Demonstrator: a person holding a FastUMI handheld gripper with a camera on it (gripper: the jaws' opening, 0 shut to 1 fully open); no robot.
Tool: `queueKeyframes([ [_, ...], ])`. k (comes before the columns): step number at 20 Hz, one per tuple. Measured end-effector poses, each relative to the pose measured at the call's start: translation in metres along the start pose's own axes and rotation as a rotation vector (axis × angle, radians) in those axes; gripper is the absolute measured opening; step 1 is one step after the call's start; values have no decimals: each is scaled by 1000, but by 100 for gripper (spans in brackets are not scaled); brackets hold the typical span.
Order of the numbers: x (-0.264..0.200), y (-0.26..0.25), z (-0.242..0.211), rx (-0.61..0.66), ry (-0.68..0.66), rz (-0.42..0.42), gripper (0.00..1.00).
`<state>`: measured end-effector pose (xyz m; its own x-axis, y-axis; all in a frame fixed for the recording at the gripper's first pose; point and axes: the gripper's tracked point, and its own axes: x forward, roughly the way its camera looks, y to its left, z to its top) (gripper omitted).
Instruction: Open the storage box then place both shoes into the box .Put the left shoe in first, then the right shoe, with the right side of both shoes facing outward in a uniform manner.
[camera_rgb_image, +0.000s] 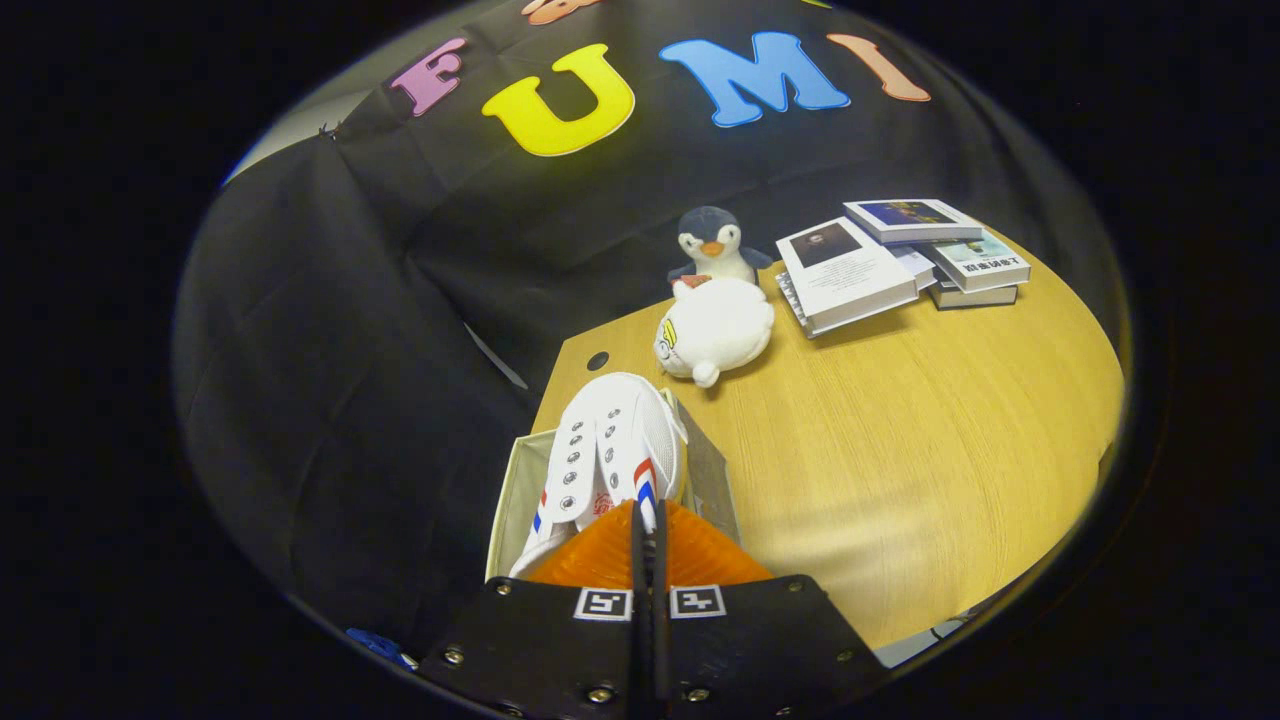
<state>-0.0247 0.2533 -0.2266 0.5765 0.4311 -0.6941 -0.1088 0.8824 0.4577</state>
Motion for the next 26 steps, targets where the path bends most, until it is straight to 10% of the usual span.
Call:
queueKeyframes([
  [6, 15, 5, -26, -51, 13, -38, 1],
  [11, -4, 6, 8, -129, -107, -34, 99],
  [26, -156, -53, 142, -497, -555, -194, 97],
])
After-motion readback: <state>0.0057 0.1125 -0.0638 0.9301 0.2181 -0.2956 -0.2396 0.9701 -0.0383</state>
